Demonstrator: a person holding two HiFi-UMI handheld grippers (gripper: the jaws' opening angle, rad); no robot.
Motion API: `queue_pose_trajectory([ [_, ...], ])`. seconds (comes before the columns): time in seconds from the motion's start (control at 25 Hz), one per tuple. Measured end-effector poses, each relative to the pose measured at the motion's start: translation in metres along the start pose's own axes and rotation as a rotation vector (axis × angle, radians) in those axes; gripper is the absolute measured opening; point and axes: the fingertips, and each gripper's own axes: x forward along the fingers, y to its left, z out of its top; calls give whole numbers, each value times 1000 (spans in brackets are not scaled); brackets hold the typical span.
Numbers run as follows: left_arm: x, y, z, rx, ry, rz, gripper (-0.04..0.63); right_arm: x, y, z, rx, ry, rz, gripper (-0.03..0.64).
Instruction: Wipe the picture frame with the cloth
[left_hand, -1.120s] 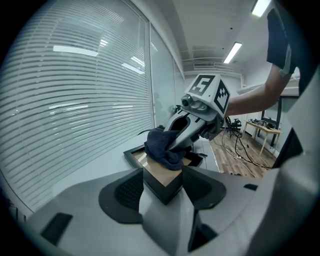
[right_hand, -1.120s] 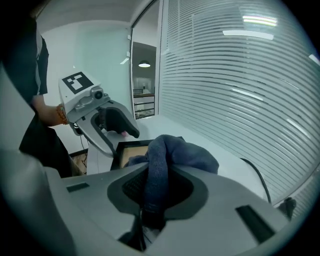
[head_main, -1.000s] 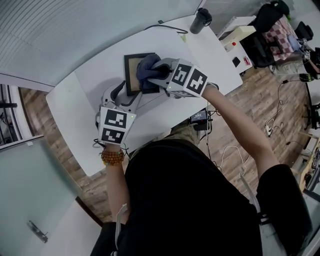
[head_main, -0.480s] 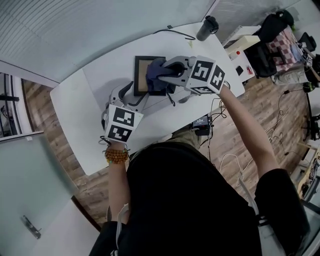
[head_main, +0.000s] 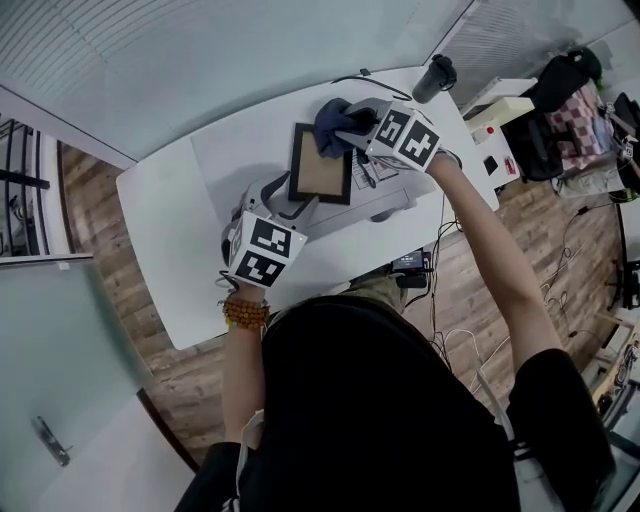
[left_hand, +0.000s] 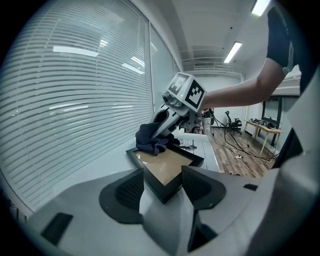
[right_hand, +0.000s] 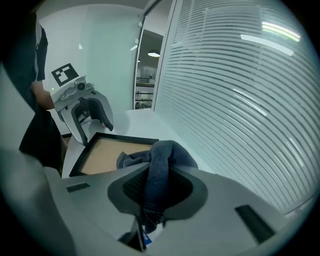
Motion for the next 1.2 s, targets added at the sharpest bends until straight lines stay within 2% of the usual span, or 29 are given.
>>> queue_pose_trajectory([
  [0.24, 0, 0, 1, 2, 1, -3, 239, 20, 17, 26, -57, 20, 51, 44],
  [0.44, -1, -1, -2, 4, 0, -5, 239, 35, 36, 53, -152, 29, 91, 43],
  [0.56, 1, -1, 1, 4, -2, -9, 239, 31, 9, 73, -74, -43, 41, 43],
  [0.64, 2, 0, 2, 4, -4, -12, 239, 40, 1, 72, -69, -17, 31, 43],
  [0.72, 3, -1, -1, 3, -4, -16, 239, 53, 8, 63, -113, 33, 38, 43],
  [0.92, -1, 2, -3, 6, 0, -7, 241, 53, 33, 69, -203, 66, 40, 40],
  [1.2, 0, 0, -3, 0, -2, -9, 239, 40, 66, 61, -173, 68, 115, 40],
])
